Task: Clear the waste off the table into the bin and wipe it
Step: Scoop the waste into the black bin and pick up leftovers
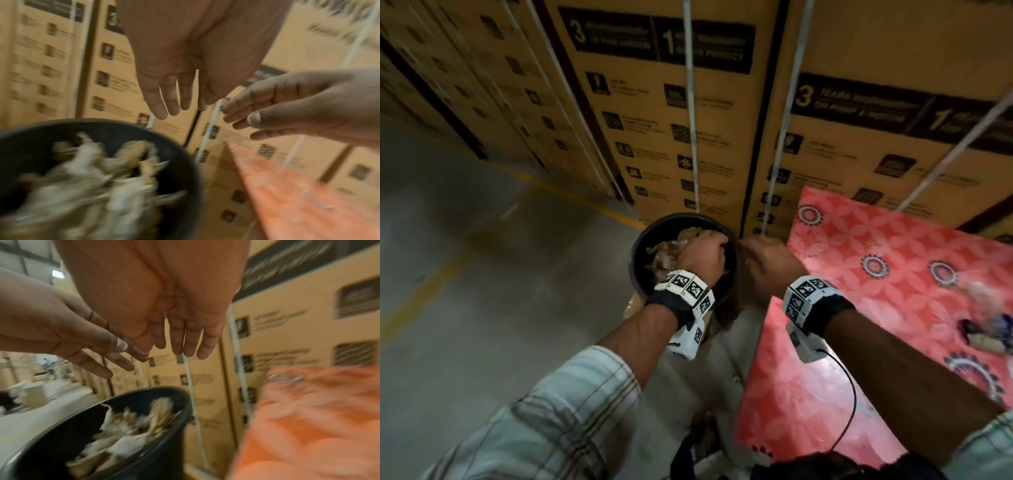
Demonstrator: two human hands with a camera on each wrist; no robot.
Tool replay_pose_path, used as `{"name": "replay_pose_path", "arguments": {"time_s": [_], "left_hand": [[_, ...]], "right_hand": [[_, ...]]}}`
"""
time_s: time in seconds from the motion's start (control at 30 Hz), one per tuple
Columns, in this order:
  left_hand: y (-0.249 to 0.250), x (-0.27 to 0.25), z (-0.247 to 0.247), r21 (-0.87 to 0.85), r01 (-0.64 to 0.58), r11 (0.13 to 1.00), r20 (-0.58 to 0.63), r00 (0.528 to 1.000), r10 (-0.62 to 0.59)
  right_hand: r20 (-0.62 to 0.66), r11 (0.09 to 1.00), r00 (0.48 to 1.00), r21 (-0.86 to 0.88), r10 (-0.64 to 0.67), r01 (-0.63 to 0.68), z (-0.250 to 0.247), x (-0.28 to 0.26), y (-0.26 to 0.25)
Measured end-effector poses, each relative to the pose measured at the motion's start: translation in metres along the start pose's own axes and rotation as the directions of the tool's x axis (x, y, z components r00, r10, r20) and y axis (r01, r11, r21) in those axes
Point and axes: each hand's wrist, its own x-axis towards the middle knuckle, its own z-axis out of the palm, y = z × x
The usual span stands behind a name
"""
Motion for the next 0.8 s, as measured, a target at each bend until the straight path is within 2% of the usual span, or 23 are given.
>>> {"name": "replay_pose_path", "arguments": {"time_s": [0.17,0.4,0.5,0.6,0.8], "left_hand": [[0.085,-0.004,0.022,-0.05,-0.111,0.993,-0.028,0.994,0.11],[0.231,-0.033,0.111,-0.051,-0.279,0.959,0.096,0.954,0.283],[0.293,-0.06,0.162,-0.046,-0.304,0.951,0.152,0.939,0.308],[0.35,-0.08,0.204,-0.004,-0.323,0.946,0.257,0.914,0.313],[0.434,-0.107,0.262,-0.015,-0.347,0.938,0.349,0.877,0.33]], "right_hand": [[-0.155,0.981,0.974,-0.081,0.164,-0.178,-0.052,-0.084,0.054],[-0.259,0.914,0.89,-0.055,0.376,-0.402,-0.107,-0.247,0.156],[-0.293,0.9,0.863,-0.015,0.412,-0.435,-0.123,-0.319,0.202],[-0.293,0.877,0.839,-0.003,0.458,-0.48,-0.137,-0.377,0.247],[-0.304,0.828,0.782,0.046,0.545,-0.559,-0.153,-0.464,0.311]]}}
